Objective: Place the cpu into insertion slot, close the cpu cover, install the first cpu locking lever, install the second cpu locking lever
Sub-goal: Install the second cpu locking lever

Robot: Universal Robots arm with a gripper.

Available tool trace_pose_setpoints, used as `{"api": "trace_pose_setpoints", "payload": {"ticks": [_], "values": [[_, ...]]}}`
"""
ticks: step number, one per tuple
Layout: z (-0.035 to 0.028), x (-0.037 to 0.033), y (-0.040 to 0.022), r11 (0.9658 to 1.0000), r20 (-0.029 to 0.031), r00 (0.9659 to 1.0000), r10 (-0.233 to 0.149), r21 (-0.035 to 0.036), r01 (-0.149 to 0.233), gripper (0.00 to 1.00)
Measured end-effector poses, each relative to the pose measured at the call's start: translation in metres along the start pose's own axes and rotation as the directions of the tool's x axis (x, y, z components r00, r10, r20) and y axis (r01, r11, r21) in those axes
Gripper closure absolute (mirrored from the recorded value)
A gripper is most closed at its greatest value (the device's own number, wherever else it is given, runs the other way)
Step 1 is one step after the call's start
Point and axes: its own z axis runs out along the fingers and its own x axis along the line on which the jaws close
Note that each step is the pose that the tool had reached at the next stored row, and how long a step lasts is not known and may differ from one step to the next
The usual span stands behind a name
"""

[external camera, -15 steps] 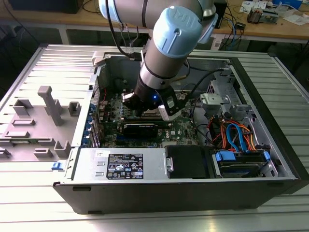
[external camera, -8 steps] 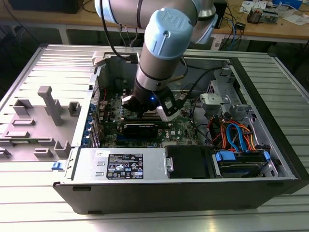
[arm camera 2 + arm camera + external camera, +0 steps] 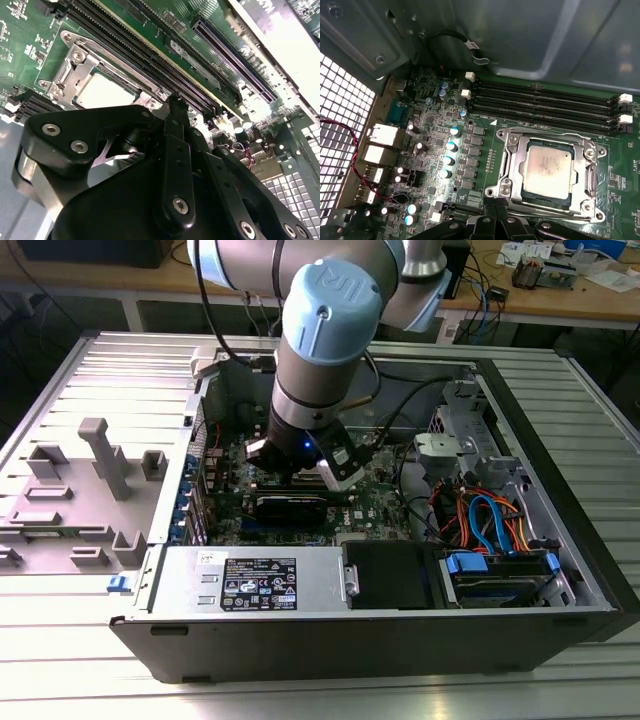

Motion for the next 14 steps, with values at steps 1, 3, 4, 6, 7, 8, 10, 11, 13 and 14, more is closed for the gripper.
{"api": "trace_pose_setpoints", "payload": {"ticks": [1, 3, 4, 6, 7, 8, 10, 11, 13, 14], "values": [[0.0009, 0.0007, -0.0001, 1.0, 0.0044, 1.0, -0.001, 0.0001, 0.001, 0.89], [0.0009, 0.0006, -0.0001, 1.0, 0.0058, 1.0, -0.002, 0.0004, 0.002, 0.89], [0.001, 0.0007, -0.0001, 1.0, 0.0059, 1.0, -0.002, 0.0003, 0.002, 0.89], [0.001, 0.0007, -0.0001, 1.0, 0.0064, 1.0, -0.002, -0.0012, 0.002, 0.89], [0.001, 0.0007, -0.0001, 1.0, 0.0064, 1.0, -0.002, -0.0012, 0.002, 0.89], [0.001, 0.0007, -0.0001, 1.0, 0.0064, 1.0, -0.002, -0.0012, 0.002, 0.89], [0.001, 0.0007, -0.0001, 1.0, 0.0064, 1.0, -0.002, -0.0012, 0.002, 0.89], [0.001, 0.0008, -0.0001, 1.0, 0.0064, 1.0, -0.002, -0.0012, 0.002, 0.89], [0.001, 0.0008, -0.0001, 1.0, 0.0064, 1.0, -0.002, -0.0012, 0.002, 0.89], [0.001, 0.0008, -0.0001, 1.0, 0.0064, 1.0, -0.002, -0.0011, 0.002, 0.89]]}}
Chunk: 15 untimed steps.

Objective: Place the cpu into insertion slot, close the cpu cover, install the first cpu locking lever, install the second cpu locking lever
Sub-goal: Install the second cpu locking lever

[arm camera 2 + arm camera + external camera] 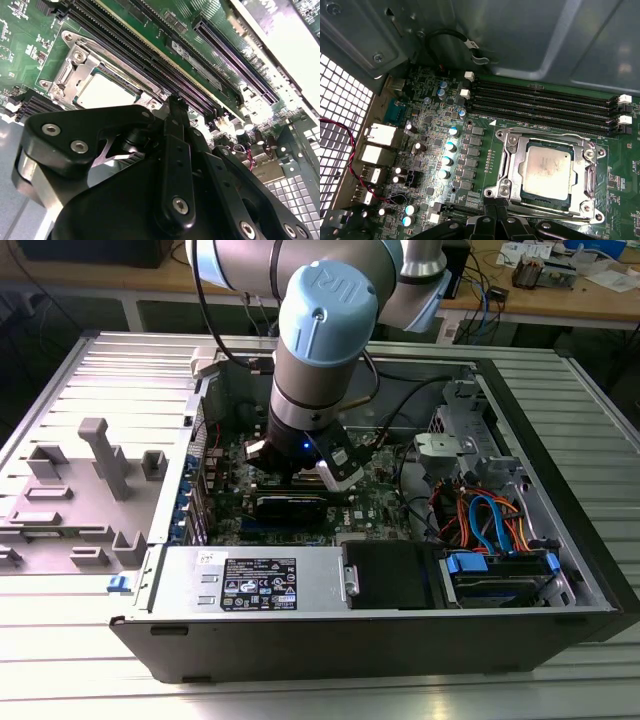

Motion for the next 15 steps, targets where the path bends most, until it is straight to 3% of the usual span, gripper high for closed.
{"api": "trace_pose_setpoints", "payload": {"ticks": [11, 15], "values": [[0.0031, 0.001, -0.0006, 1.0, 0.0014, 1.0, 0.0, -0.0001, 0.0, 0.89], [0.0045, 0.0049, -0.0001, 1.0, 0.003, 1.0, -0.001, -0.0053, 0.001, 0.89]]}}
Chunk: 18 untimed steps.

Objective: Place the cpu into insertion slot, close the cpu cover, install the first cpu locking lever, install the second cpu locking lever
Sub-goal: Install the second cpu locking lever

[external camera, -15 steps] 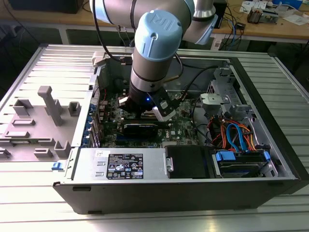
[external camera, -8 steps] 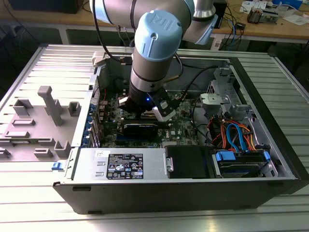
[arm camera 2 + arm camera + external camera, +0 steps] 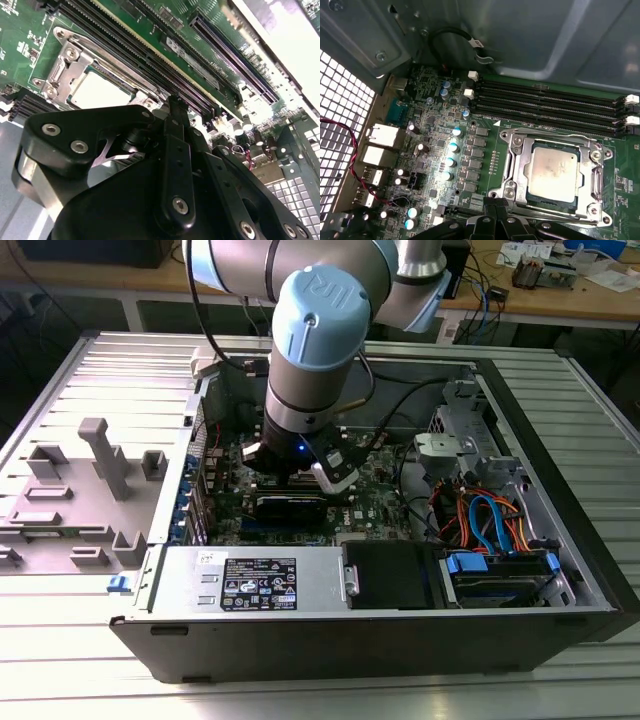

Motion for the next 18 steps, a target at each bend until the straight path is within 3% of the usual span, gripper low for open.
{"api": "trace_pose_setpoints", "payload": {"ticks": [2, 9, 16, 18], "values": [[0.0011, 0.0, 0.0002, 1.0, 0.0017, 1.0, -0.001, -0.0077, 0.001, 0.89], [0.0043, -0.0005, 0.0004, 0.9998, 0.0054, 1.0, -0.003, -0.0205, 0.003, 0.89], [0.0086, -0.001, 0.0006, 0.9989, 0.0152, 0.9999, -0.007, -0.0458, 0.008, 0.89], [0.0093, -0.0008, 0.0005, 0.9988, 0.0174, 0.9998, -0.008, -0.0487, 0.008, 0.89]]}}
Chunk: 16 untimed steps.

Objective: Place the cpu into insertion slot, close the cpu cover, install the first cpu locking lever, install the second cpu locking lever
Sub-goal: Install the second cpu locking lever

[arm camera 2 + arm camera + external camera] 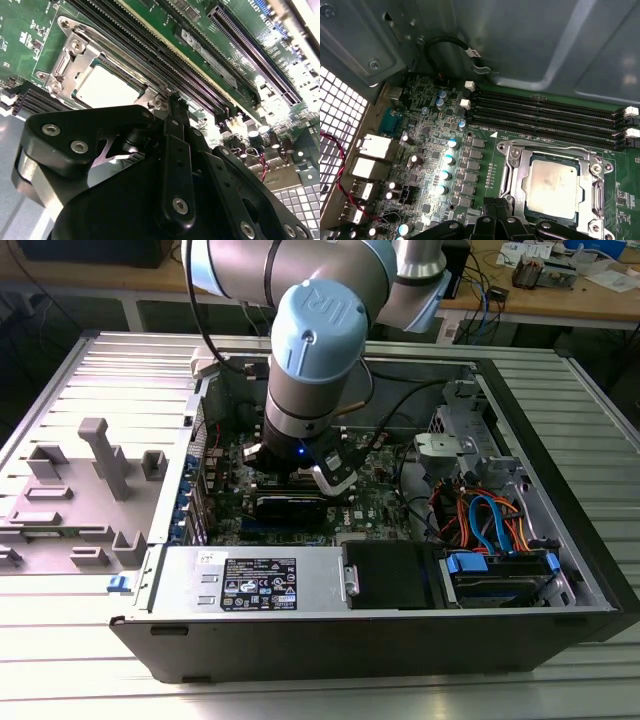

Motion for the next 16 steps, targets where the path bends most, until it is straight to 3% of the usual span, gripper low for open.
{"api": "trace_pose_setpoints", "payload": {"ticks": [6, 11, 16], "values": [[0.0007, 0.0014, -0.0001, 1.0, 0.0019, 1.0, -0.001, 0.0005, 0.001, 0.89], [-0.009, 0.0019, 0.0032, 1.0, 0.0019, 1.0, -0.001, 0.0005, 0.001, 0.89], [-0.0118, 0.002, 0.0041, 1.0, 0.002, 1.0, -0.001, 0.0004, 0.001, 0.89]]}}
